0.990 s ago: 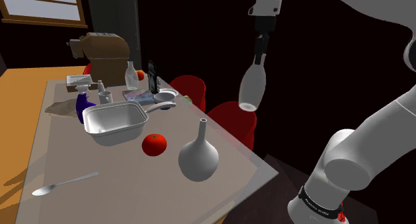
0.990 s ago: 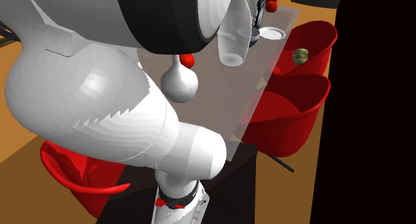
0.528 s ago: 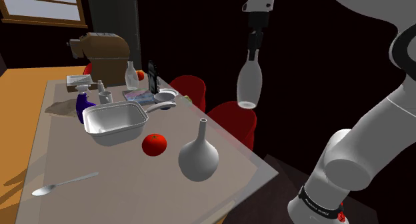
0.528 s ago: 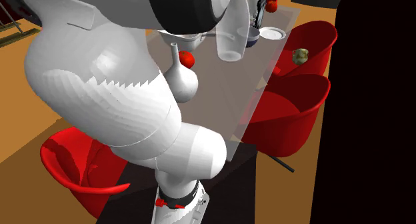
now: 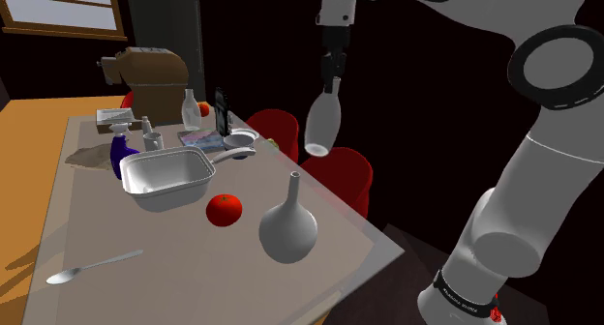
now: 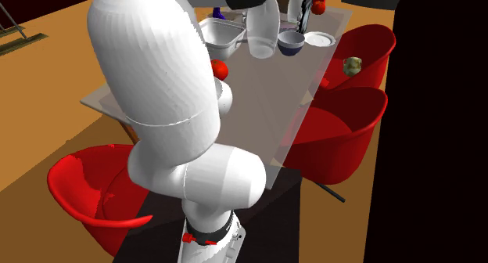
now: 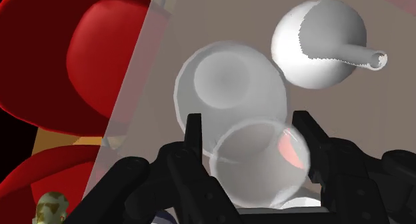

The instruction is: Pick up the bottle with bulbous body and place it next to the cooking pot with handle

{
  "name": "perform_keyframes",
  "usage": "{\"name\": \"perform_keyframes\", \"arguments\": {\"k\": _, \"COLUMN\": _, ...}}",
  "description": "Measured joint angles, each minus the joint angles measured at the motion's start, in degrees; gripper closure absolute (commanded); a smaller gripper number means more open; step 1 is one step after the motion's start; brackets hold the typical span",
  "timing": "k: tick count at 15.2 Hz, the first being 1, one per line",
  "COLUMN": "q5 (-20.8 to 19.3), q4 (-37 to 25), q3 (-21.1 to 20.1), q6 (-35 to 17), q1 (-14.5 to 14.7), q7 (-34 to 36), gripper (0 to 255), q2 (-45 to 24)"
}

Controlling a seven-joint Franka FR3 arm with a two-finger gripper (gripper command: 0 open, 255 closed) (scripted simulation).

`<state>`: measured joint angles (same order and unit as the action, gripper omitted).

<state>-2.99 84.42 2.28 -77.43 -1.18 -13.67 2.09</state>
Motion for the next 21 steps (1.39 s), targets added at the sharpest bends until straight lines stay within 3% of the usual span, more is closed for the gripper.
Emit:
{"name": "perform_keyframes", "arguments": {"k": 5, "q5": 0.45, "q4": -7.90, "q3": -1.06, "q6": -1.29, "q1": 1.11, "q7": 2.33, "gripper": 255, "q2": -9.29}}
{"name": "perform_keyframes", "arguments": {"k": 10, "q5": 0.59, "q4": -20.92, "q3": -1.96, "q6": 0.19, "q1": 2.51, "q7": 4.59, "gripper": 255, "q2": -20.95}}
{"name": "perform_keyframes", "arguments": {"k": 12, "q5": 0.60, "q4": -20.76, "q3": -2.04, "q6": -0.97, "q1": 2.67, "q7": 4.88, "gripper": 255, "q2": -21.97}}
{"name": "perform_keyframes", "arguments": {"k": 21, "q5": 0.63, "q4": -9.15, "q3": -2.06, "q6": -9.74, "q1": 2.60, "q7": 5.21, "gripper": 255, "q2": -19.11}}
